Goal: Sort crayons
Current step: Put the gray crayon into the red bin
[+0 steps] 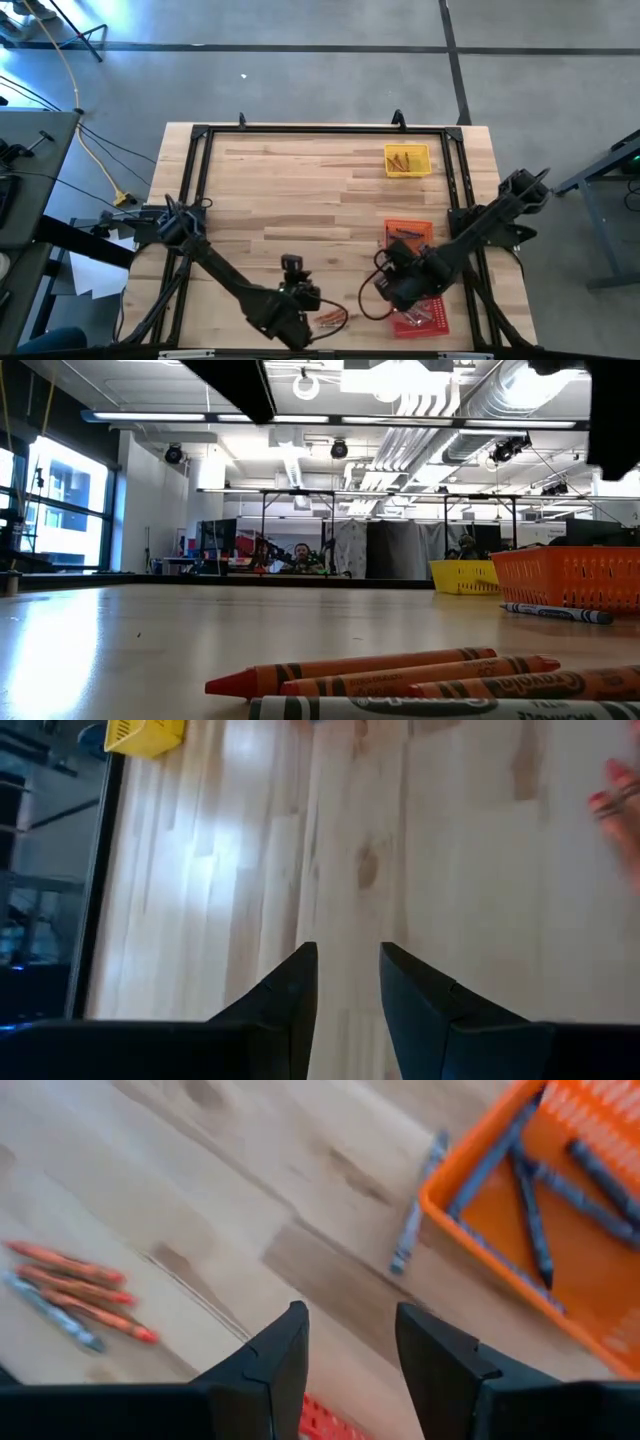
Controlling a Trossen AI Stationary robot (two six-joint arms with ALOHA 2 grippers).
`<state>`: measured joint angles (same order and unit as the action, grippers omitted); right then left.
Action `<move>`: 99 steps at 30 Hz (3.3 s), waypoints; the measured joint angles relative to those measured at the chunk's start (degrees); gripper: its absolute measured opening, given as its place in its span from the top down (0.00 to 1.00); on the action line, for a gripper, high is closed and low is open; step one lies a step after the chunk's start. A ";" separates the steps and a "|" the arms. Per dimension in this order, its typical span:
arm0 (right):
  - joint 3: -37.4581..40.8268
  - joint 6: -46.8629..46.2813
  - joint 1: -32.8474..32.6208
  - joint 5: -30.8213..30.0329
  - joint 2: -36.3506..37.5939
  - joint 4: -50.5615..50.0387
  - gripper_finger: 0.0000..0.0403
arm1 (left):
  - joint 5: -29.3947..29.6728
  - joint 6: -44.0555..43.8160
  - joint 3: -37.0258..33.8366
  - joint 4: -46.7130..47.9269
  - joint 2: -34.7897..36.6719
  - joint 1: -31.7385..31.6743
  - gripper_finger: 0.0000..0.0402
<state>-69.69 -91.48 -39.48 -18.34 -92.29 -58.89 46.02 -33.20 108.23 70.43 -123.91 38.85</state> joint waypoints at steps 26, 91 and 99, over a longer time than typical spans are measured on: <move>0.02 3.25 6.12 15.86 -9.39 2.95 0.64 | 3.05 -17.76 -0.01 3.14 3.07 8.61 0.76; 5.92 2.99 15.14 16.99 -12.78 10.49 0.70 | 5.64 -17.01 -0.03 3.24 3.07 9.64 0.76; 5.92 2.83 15.01 17.05 -13.08 12.81 0.70 | 5.62 -16.60 -0.01 3.24 3.07 9.64 0.76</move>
<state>-63.77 -88.65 -24.47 -1.29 -105.38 -46.09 51.64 -49.80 108.22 73.67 -120.84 48.49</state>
